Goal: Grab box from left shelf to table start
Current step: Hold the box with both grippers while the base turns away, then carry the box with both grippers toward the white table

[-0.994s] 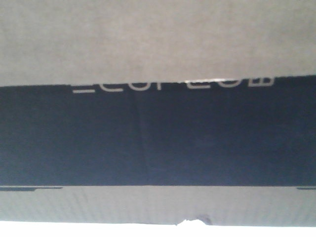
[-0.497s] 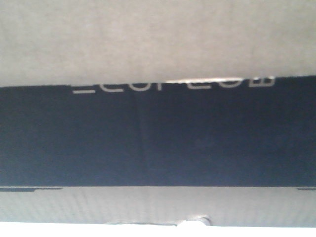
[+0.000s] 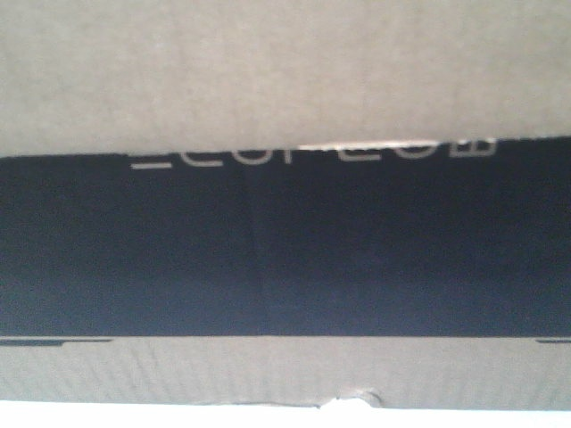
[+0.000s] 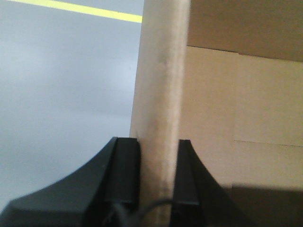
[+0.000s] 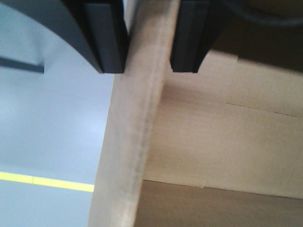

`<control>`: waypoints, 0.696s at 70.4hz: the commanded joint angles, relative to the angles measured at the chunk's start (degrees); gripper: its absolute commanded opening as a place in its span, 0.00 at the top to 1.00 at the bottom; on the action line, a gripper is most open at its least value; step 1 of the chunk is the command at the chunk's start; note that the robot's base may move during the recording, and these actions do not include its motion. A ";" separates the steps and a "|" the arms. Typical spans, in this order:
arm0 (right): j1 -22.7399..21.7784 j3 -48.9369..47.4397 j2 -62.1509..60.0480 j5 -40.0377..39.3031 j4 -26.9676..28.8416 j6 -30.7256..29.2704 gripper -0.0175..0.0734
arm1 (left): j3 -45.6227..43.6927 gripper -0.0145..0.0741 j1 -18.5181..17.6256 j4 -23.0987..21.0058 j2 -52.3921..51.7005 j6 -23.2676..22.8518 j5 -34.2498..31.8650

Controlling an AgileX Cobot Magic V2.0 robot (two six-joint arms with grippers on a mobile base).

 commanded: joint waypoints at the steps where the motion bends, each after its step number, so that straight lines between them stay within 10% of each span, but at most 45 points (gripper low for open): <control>1: 0.13 -1.81 -0.02 -5.56 3.41 -1.15 0.74 | -2.23 0.94 -0.29 -0.95 -0.56 -1.95 -7.97; 49: 0.13 -1.81 0.16 -5.48 3.41 -1.15 0.74 | -2.23 0.94 -0.29 -1.35 -0.56 -1.95 -7.97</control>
